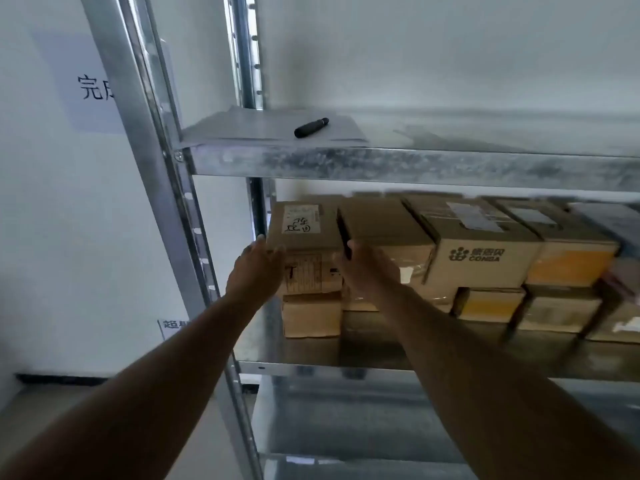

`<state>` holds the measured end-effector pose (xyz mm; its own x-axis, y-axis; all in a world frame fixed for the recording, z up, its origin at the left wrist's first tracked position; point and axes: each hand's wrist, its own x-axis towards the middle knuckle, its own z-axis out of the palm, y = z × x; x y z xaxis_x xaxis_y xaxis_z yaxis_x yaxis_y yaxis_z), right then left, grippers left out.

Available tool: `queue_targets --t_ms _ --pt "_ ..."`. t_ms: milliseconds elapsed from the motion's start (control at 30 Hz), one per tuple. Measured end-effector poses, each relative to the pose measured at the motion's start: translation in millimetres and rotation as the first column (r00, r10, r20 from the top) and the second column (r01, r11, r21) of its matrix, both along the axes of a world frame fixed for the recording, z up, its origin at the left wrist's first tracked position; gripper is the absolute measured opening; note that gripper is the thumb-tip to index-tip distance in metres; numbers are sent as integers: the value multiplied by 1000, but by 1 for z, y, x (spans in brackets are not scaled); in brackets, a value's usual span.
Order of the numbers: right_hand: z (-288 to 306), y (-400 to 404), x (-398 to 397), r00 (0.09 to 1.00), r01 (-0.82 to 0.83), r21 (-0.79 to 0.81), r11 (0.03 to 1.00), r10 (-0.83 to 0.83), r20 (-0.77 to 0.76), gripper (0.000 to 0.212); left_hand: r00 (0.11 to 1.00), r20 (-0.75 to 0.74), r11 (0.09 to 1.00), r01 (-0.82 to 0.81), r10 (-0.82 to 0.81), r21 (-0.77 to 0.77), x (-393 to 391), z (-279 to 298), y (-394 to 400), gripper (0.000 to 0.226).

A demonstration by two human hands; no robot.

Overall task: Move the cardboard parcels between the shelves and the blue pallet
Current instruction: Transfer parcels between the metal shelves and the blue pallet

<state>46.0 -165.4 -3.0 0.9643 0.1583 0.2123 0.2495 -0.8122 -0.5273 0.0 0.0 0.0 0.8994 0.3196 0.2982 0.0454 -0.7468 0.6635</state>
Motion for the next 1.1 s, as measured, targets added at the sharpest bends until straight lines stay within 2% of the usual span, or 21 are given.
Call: queue_targets --t_ms 67,133,233,333,400,500,567,700,800,900,1000,1100 --pt "-1 7 4 996 31 21 999 -30 -80 35 997 -81 997 -15 9 -75 7 0 8 42" --pt "-2 12 6 985 50 96 994 -33 -168 34 988 -133 976 50 -79 -212 13 -2 15 38" --pt "-6 15 6 953 59 286 957 31 -300 33 965 -148 866 121 -217 -486 19 -5 21 33" --pt "-8 16 3 981 74 283 956 -18 -196 20 979 -134 884 76 -155 -462 19 -8 25 38" --pt "-9 15 2 989 128 232 964 -105 -106 27 983 -166 902 4 -83 -432 17 -11 25 43" --pt "-12 15 -1 971 228 177 957 -210 -115 41 973 -225 914 -42 -55 -404 10 -18 26 41" --pt "-14 15 -2 961 248 194 949 -216 -172 41 973 -221 908 -32 -67 -418 8 -23 27 37" --pt "-9 12 -6 924 207 478 854 -10 -382 46 969 -158 816 66 -189 -574 3 -27 27 32" --pt "-11 9 -16 883 161 496 853 100 -459 50 953 -126 799 155 -276 -581 -5 -29 32 37" --pt "-17 7 -30 902 96 509 856 141 -407 53 920 -101 757 247 -380 -605 -17 -33 42 51" --pt "-24 2 -50 918 12 583 812 222 -328 44 900 -33 733 331 -434 -595 -38 -38 46 56" --pt "-33 -5 -78 940 -24 616 787 227 -253 52 884 39 737 413 -466 -536 -67 -42 43 63"
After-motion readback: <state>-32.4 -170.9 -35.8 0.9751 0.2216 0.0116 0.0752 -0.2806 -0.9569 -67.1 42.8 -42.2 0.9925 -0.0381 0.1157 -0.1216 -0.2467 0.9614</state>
